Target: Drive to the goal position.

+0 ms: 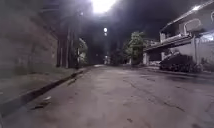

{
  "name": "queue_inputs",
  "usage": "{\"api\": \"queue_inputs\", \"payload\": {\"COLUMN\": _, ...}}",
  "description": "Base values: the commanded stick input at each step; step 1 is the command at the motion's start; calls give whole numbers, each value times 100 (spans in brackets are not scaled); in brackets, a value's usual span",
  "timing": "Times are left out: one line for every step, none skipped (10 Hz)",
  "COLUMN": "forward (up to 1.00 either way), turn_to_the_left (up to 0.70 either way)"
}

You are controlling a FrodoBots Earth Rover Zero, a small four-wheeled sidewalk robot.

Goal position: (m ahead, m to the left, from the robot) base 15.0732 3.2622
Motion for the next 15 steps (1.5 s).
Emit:
{"api": "queue_inputs", "payload": {"forward": 0, "turn_to_the_left": 0}}
{"api": "queue_inputs", "payload": {"forward": 0, "turn_to_the_left": 0}}
{"api": "queue_inputs", "payload": {"forward": 0, "turn_to_the_left": 0}}
{"api": "queue_inputs", "payload": {"forward": 0, "turn_to_the_left": 0}}
{"api": "queue_inputs", "payload": {"forward": 2, "turn_to_the_left": 0}}
{"api": "queue_inputs", "payload": {"forward": 26, "turn_to_the_left": 0}}
{"api": "queue_inputs", "payload": {"forward": 50, "turn_to_the_left": 0}}
{"api": "queue_inputs", "payload": {"forward": 50, "turn_to_the_left": 0}}
{"api": "queue_inputs", "payload": {"forward": 50, "turn_to_the_left": 0}}
{"api": "queue_inputs", "payload": {"forward": 50, "turn_to_the_left": 0}}
{"api": "queue_inputs", "payload": {"forward": 50, "turn_to_the_left": 0}}
{"api": "queue_inputs", "payload": {"forward": 35, "turn_to_the_left": 0}}
{"api": "queue_inputs", "payload": {"forward": 30, "turn_to_the_left": 0}}
{"api": "queue_inputs", "payload": {"forward": 30, "turn_to_the_left": 0}}
{"api": "queue_inputs", "payload": {"forward": 30, "turn_to_the_left": 0}}
